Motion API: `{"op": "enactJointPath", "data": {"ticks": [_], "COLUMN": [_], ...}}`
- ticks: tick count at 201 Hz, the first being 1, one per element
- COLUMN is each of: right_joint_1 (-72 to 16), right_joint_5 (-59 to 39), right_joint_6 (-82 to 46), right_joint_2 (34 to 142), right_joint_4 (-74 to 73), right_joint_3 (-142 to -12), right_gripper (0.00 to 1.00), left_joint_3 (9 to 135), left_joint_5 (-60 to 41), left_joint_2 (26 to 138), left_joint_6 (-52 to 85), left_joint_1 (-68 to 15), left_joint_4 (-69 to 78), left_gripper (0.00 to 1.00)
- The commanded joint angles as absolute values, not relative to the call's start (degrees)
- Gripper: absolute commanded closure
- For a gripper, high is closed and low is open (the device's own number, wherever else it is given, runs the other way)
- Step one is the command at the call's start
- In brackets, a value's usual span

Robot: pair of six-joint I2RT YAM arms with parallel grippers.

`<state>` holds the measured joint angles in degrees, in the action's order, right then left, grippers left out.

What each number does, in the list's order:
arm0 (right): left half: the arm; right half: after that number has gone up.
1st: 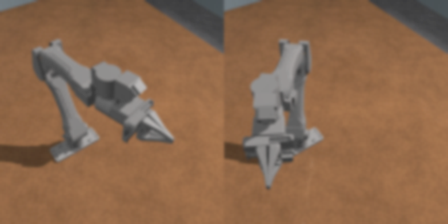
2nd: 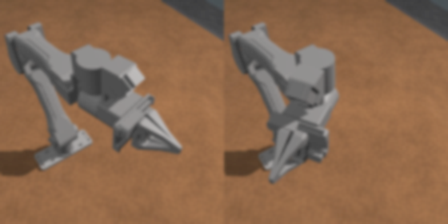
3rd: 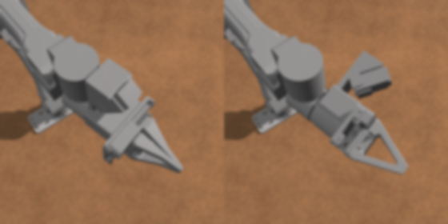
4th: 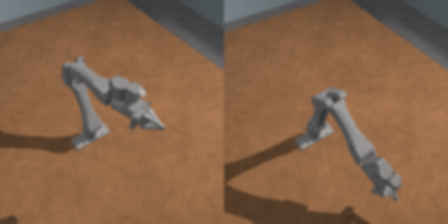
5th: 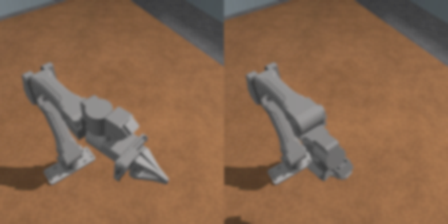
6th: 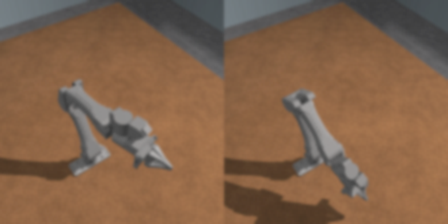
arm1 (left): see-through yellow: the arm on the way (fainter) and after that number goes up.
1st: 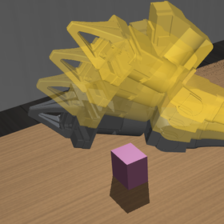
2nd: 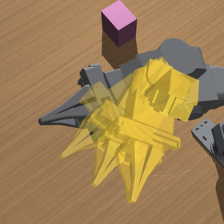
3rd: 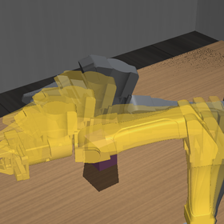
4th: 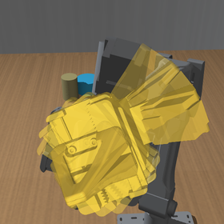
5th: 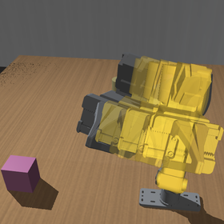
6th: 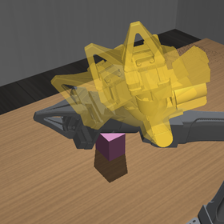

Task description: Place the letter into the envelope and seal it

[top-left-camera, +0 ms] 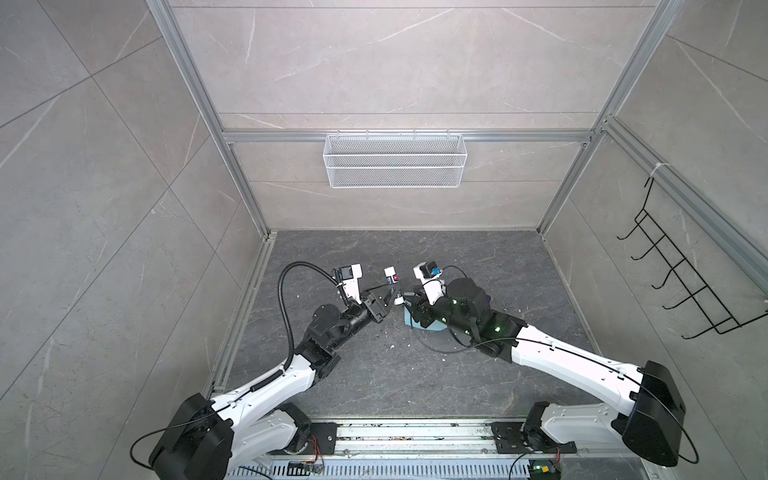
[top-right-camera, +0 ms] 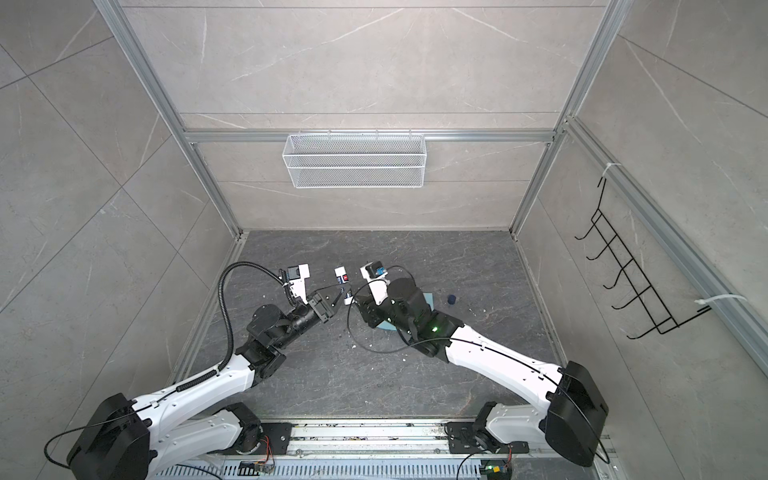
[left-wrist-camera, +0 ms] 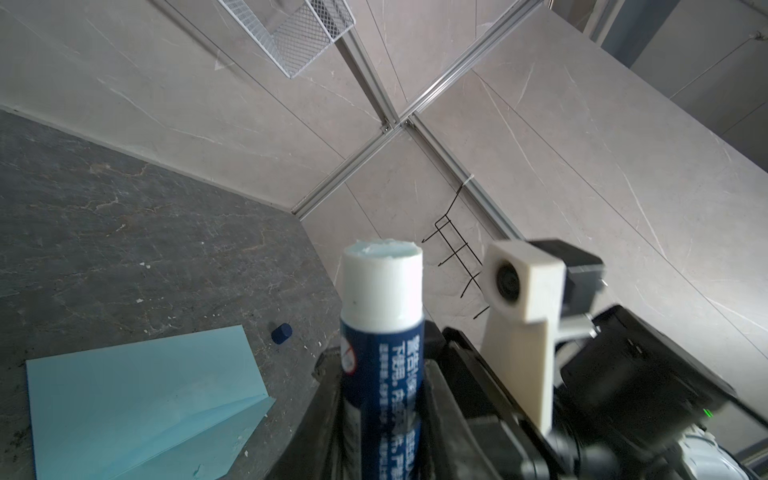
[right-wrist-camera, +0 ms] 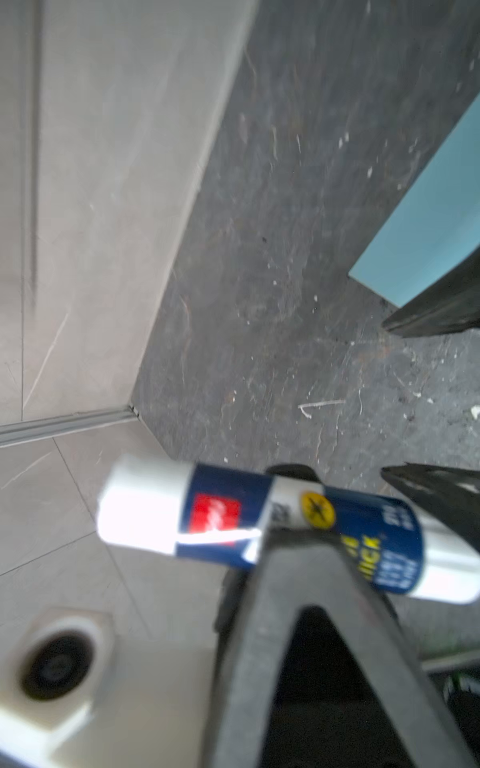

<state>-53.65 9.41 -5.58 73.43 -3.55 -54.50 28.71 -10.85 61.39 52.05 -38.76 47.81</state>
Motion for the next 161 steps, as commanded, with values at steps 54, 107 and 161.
{"op": "enactJointPath", "data": {"ticks": [54, 107, 161], "right_joint_1": [-68.0, -68.6, -68.6], "right_joint_5": [40.9, 43.1, 45.8], "right_joint_6": [14.7, 14.2, 9.6], "right_joint_2": [76.1, 79.0, 82.1], "right_joint_4": [-16.5, -19.0, -20.3], "right_joint_3": [-52.3, -52.7, -54.4], "right_gripper": [0.36, 0.42, 0.52], "left_joint_3": [30.6, 30.2, 30.1], "left_joint_5": [-7.3, -6.7, -7.0], "left_joint_2": [61.1, 61.2, 62.5], "left_joint_6": [52.9, 53.5, 54.4], "left_joint_1": [-38.9, -39.0, -38.9], "left_joint_4": [46.1, 46.8, 49.2], "left_gripper": [1.00, 1.00, 1.00]}}
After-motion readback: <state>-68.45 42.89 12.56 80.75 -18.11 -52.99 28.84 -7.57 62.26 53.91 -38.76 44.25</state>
